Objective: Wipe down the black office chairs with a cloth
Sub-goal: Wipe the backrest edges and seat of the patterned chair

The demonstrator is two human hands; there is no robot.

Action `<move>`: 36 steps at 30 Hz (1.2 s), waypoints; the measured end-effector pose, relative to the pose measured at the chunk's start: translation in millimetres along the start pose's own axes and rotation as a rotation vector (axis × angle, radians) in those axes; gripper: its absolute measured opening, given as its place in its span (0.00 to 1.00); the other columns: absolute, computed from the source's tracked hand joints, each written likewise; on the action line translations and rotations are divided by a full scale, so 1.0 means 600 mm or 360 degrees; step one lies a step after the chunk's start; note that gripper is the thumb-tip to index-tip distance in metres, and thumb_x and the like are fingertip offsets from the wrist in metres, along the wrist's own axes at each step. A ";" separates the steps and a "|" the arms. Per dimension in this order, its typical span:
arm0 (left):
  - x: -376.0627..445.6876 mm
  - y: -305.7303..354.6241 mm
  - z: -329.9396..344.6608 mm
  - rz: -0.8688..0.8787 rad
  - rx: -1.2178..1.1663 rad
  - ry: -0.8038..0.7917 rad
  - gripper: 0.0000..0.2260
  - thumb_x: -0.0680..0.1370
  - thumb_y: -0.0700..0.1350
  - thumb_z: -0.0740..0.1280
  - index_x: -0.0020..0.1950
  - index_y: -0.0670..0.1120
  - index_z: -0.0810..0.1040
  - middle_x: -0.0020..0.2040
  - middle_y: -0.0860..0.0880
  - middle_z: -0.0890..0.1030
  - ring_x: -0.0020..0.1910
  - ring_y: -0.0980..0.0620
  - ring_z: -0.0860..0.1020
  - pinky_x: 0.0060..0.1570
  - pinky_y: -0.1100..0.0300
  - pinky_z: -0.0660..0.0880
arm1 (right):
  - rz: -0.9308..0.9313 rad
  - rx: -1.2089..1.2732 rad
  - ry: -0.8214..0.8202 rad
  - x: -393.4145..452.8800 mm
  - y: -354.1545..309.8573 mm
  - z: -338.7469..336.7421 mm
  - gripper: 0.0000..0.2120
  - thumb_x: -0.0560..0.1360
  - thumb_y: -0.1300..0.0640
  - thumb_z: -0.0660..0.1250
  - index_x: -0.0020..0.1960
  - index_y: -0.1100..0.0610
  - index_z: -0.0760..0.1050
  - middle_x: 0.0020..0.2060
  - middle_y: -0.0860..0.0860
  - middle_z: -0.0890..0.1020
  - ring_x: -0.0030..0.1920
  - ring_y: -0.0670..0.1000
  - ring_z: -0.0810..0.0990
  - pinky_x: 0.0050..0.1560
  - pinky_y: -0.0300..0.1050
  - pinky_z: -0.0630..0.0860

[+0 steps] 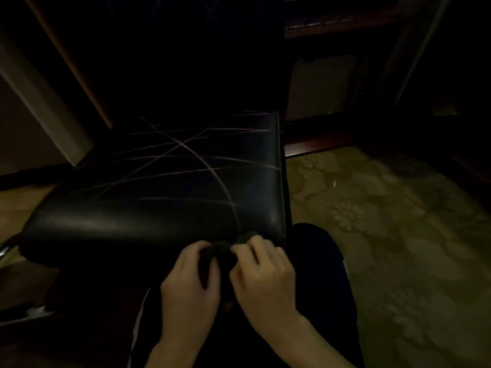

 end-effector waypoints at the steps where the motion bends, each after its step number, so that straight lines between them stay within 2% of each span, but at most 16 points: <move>1: 0.001 0.020 0.012 0.0057 -0.0032 -0.0020 0.15 0.70 0.34 0.73 0.54 0.44 0.78 0.48 0.49 0.82 0.45 0.56 0.79 0.50 0.72 0.69 | 0.0048 0.0014 0.0032 -0.003 0.022 -0.013 0.05 0.70 0.61 0.64 0.44 0.55 0.77 0.39 0.51 0.77 0.36 0.50 0.74 0.34 0.43 0.70; 3: 0.006 0.064 0.035 0.0193 -0.0070 -0.0098 0.14 0.71 0.37 0.73 0.55 0.46 0.77 0.49 0.51 0.81 0.44 0.58 0.78 0.48 0.72 0.71 | 0.0186 0.0109 0.0082 -0.007 0.066 -0.033 0.08 0.71 0.58 0.62 0.49 0.55 0.76 0.42 0.51 0.77 0.38 0.48 0.74 0.36 0.41 0.71; 6: 0.009 0.118 0.062 0.0366 0.0042 -0.0246 0.14 0.73 0.43 0.71 0.58 0.50 0.76 0.49 0.55 0.79 0.40 0.59 0.78 0.37 0.64 0.77 | 0.0450 0.0448 0.0093 -0.022 0.125 -0.037 0.08 0.74 0.55 0.60 0.53 0.51 0.71 0.45 0.49 0.75 0.41 0.43 0.73 0.40 0.33 0.71; 8: 0.010 0.139 0.073 0.0435 0.0170 -0.0329 0.15 0.74 0.47 0.70 0.60 0.50 0.75 0.47 0.56 0.78 0.39 0.60 0.77 0.34 0.67 0.74 | 0.0687 0.0751 0.0106 -0.037 0.150 -0.028 0.06 0.76 0.56 0.60 0.51 0.48 0.70 0.46 0.46 0.75 0.43 0.40 0.75 0.41 0.29 0.70; 10: 0.011 0.148 0.079 0.0468 0.0261 -0.0394 0.16 0.74 0.50 0.68 0.61 0.51 0.75 0.45 0.57 0.77 0.38 0.61 0.76 0.32 0.69 0.70 | 0.0915 0.1000 0.0086 -0.050 0.161 -0.015 0.08 0.78 0.59 0.61 0.51 0.46 0.70 0.47 0.46 0.76 0.46 0.41 0.77 0.43 0.29 0.71; 12: 0.014 0.148 0.079 0.0482 0.0302 -0.0423 0.16 0.74 0.50 0.68 0.61 0.51 0.75 0.45 0.57 0.77 0.38 0.60 0.77 0.32 0.68 0.70 | 0.1020 0.1157 0.0053 -0.057 0.161 -0.006 0.11 0.79 0.62 0.62 0.52 0.45 0.70 0.47 0.45 0.77 0.48 0.43 0.77 0.45 0.31 0.72; 16: 0.014 0.132 0.062 0.0482 0.0302 -0.0444 0.17 0.72 0.51 0.69 0.60 0.52 0.76 0.45 0.58 0.78 0.38 0.62 0.77 0.32 0.68 0.73 | 0.1001 0.1288 0.0000 -0.066 0.141 -0.001 0.11 0.78 0.61 0.62 0.52 0.45 0.70 0.47 0.43 0.77 0.48 0.43 0.78 0.44 0.30 0.72; 20: -0.002 0.106 0.030 0.0424 0.0283 -0.0370 0.16 0.72 0.53 0.63 0.59 0.52 0.76 0.47 0.58 0.80 0.43 0.60 0.79 0.39 0.62 0.78 | 0.0879 0.1353 -0.0104 -0.084 0.108 0.008 0.10 0.77 0.59 0.62 0.53 0.45 0.70 0.47 0.41 0.75 0.48 0.45 0.78 0.44 0.31 0.73; 23: -0.013 0.077 0.004 0.0354 0.0272 -0.0335 0.15 0.71 0.51 0.66 0.57 0.54 0.76 0.48 0.58 0.81 0.45 0.63 0.77 0.46 0.70 0.73 | 0.0834 0.1402 -0.0173 -0.099 0.081 0.020 0.07 0.77 0.55 0.62 0.53 0.45 0.71 0.47 0.42 0.75 0.48 0.45 0.78 0.45 0.31 0.72; 25: -0.016 0.068 -0.007 0.0318 0.0300 -0.0325 0.15 0.69 0.46 0.72 0.54 0.55 0.76 0.44 0.59 0.80 0.42 0.64 0.76 0.44 0.71 0.72 | 0.0884 0.1452 -0.0164 -0.105 0.071 0.030 0.07 0.77 0.56 0.62 0.53 0.45 0.71 0.47 0.42 0.75 0.48 0.45 0.78 0.45 0.32 0.72; 27: -0.013 0.071 -0.009 0.0296 0.0347 -0.0342 0.16 0.67 0.42 0.77 0.50 0.54 0.77 0.40 0.60 0.78 0.37 0.63 0.75 0.37 0.68 0.72 | 0.0974 0.1535 -0.0158 -0.102 0.068 0.042 0.10 0.78 0.58 0.63 0.53 0.44 0.72 0.48 0.44 0.77 0.48 0.46 0.79 0.44 0.35 0.75; 29: -0.002 0.077 -0.009 0.0248 0.0424 -0.0341 0.16 0.65 0.42 0.78 0.47 0.53 0.77 0.36 0.60 0.75 0.32 0.63 0.73 0.30 0.71 0.67 | 0.1017 0.1569 -0.0169 -0.088 0.066 0.055 0.12 0.79 0.60 0.63 0.53 0.42 0.71 0.50 0.46 0.78 0.49 0.46 0.79 0.45 0.38 0.77; 31: 0.013 0.080 -0.011 0.0238 0.0478 -0.0291 0.14 0.65 0.41 0.78 0.46 0.50 0.77 0.35 0.59 0.74 0.30 0.62 0.71 0.31 0.72 0.64 | 0.1020 0.1528 -0.0146 -0.069 0.064 0.065 0.12 0.79 0.58 0.62 0.53 0.40 0.70 0.50 0.44 0.78 0.50 0.47 0.79 0.48 0.45 0.77; 33: 0.029 0.081 -0.014 0.0263 0.0506 -0.0238 0.14 0.66 0.39 0.77 0.46 0.48 0.78 0.36 0.57 0.75 0.29 0.60 0.71 0.31 0.69 0.65 | 0.1048 0.1539 -0.0105 -0.053 0.061 0.072 0.10 0.78 0.55 0.61 0.53 0.40 0.70 0.49 0.42 0.78 0.50 0.46 0.79 0.49 0.50 0.78; 35: 0.050 0.084 -0.010 0.0304 0.0544 -0.0220 0.12 0.68 0.39 0.76 0.47 0.47 0.78 0.37 0.55 0.77 0.30 0.60 0.71 0.32 0.69 0.65 | 0.1095 0.1610 -0.0035 -0.038 0.061 0.076 0.08 0.79 0.56 0.62 0.54 0.43 0.71 0.49 0.44 0.78 0.49 0.46 0.79 0.48 0.51 0.79; 36: 0.062 0.087 -0.005 0.0326 0.0563 -0.0219 0.11 0.69 0.39 0.75 0.47 0.46 0.77 0.38 0.54 0.77 0.31 0.60 0.70 0.32 0.71 0.63 | 0.1120 0.1609 0.0016 -0.029 0.065 0.076 0.08 0.79 0.57 0.62 0.54 0.45 0.71 0.49 0.45 0.79 0.49 0.46 0.79 0.49 0.49 0.79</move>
Point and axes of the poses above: each hand's wrist, its own x-axis towards the middle knuckle, its own z-axis out of the palm, y = z × x, the point moved 6 cm from there along x, towards the middle knuckle
